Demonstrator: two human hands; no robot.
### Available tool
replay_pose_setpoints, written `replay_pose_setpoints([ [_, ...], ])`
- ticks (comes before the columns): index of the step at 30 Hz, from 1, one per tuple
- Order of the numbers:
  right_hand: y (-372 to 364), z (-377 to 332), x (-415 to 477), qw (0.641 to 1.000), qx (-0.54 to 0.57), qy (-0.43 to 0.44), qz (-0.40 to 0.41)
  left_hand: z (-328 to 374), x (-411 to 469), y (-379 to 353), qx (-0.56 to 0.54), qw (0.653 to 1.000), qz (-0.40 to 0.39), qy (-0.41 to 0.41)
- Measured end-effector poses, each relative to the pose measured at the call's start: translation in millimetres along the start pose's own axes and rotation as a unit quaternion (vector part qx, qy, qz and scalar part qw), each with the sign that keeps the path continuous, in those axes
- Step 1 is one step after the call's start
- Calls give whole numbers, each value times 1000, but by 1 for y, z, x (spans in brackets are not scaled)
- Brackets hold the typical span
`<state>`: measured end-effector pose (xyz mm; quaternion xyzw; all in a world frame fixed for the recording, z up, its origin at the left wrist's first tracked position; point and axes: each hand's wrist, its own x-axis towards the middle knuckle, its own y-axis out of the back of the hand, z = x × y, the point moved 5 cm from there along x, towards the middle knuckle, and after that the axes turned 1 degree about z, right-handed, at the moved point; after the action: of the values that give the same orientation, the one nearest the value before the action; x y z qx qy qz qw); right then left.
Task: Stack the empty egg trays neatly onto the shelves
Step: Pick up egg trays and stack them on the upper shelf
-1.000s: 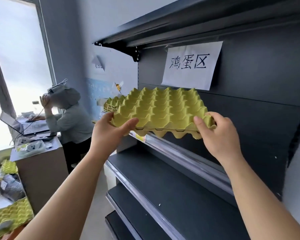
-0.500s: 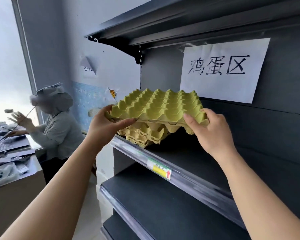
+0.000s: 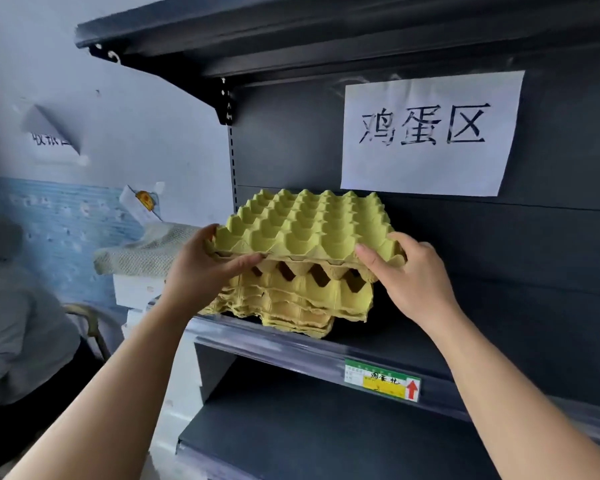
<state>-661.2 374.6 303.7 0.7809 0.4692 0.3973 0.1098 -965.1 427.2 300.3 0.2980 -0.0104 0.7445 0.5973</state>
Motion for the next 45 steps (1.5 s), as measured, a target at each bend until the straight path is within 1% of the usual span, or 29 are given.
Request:
replay_pose_setpoints([
  [5,-3,1,-2,1000,-14,-27,6,-5,8,5,23,1000,-8,-12],
  [7,-2,3,1,999,-5,-31,10,-6,10,6,14,1000,0,-12],
  [10,-3,5,5,999,-2,-41,-6,-4,11,4,29,999,6,-12],
  [15,-7,2,3,999,-18,-32,-17,-9,12,4,20,1000,-19,0],
  [19,-13,0,7,998,-35,-34,-33,-14,13,3,13,1000,-4,7],
  [23,-16,3,8,998,-30,-34,-34,-20,11,0,4,1000,18,4],
  [28,-13,-5,1,998,-35,-40,-38,-16,10,1,13,1000,12,-4],
  [31,-6,-17,-3,996,-83,-35,-27,-10,7,2,66,996,28,-45],
  [35,5,-38,-19,991,-137,1,12,4,-4,6,155,973,84,-149],
  [37,10,-47,-31,989,-144,7,25,16,-14,3,173,959,86,-209],
  [42,30,-60,-80,983,-171,-4,63,44,-60,-23,175,924,33,-338],
  [45,45,-47,-120,976,-201,-40,78,50,-94,-50,132,920,-24,-367],
])
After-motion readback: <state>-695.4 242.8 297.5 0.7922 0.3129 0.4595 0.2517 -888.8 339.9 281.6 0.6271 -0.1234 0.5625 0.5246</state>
